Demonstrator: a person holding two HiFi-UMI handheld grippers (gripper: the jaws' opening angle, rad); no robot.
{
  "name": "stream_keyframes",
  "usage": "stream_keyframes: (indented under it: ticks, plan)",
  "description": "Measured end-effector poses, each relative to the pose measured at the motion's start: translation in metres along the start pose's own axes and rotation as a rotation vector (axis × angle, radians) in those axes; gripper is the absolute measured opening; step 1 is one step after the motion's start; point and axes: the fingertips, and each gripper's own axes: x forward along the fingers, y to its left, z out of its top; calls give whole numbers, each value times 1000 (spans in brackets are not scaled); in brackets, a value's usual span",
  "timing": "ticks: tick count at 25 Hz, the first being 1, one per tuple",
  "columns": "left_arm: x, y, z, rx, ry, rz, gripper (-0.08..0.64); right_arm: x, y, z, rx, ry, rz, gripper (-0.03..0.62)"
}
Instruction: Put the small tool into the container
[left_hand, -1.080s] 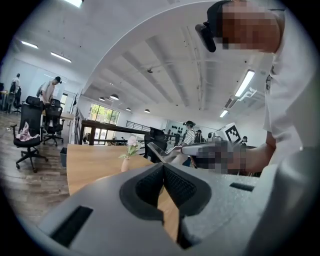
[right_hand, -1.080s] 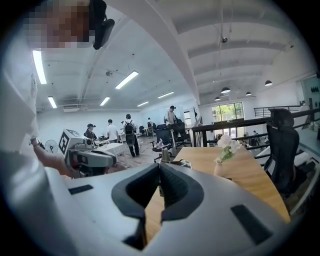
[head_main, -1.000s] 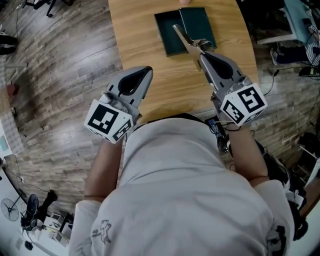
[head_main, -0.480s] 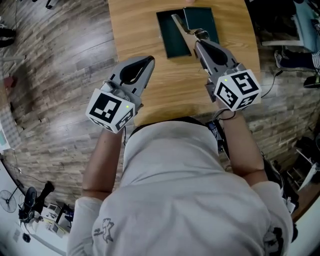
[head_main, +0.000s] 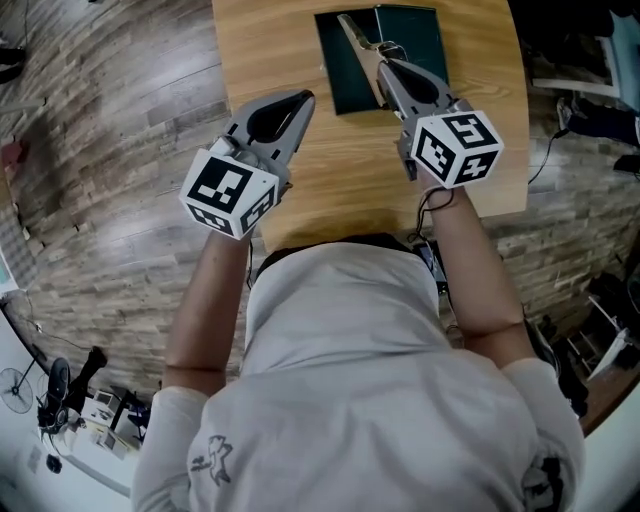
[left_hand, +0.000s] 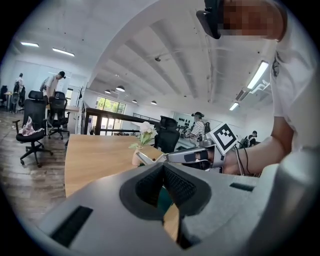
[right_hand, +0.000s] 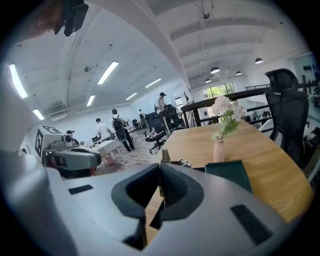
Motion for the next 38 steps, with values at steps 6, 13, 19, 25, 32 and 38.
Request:
stream_keyframes:
  ticks: [6, 13, 19, 25, 32, 38]
  plan:
    - [21, 15, -22, -25, 36, 6, 6, 31, -16, -30, 81, 53, -30, 12]
    - [34, 28, -50, -54, 88, 11, 6, 62, -31, -62, 175, 105, -64, 12]
    - [43, 32, -63, -81, 118, 10, 6, 84, -40, -85, 258, 160, -82, 14]
    - [48, 32, -68, -93, 129, 10, 6, 97, -48, -102, 320, 203, -109, 14]
    - [51, 31, -69, -107, 133, 0, 6, 103, -59, -116, 375, 267, -139, 17]
    - [48, 32, -70, -109, 133, 1, 6, 106, -57, -121, 326, 324, -133, 66]
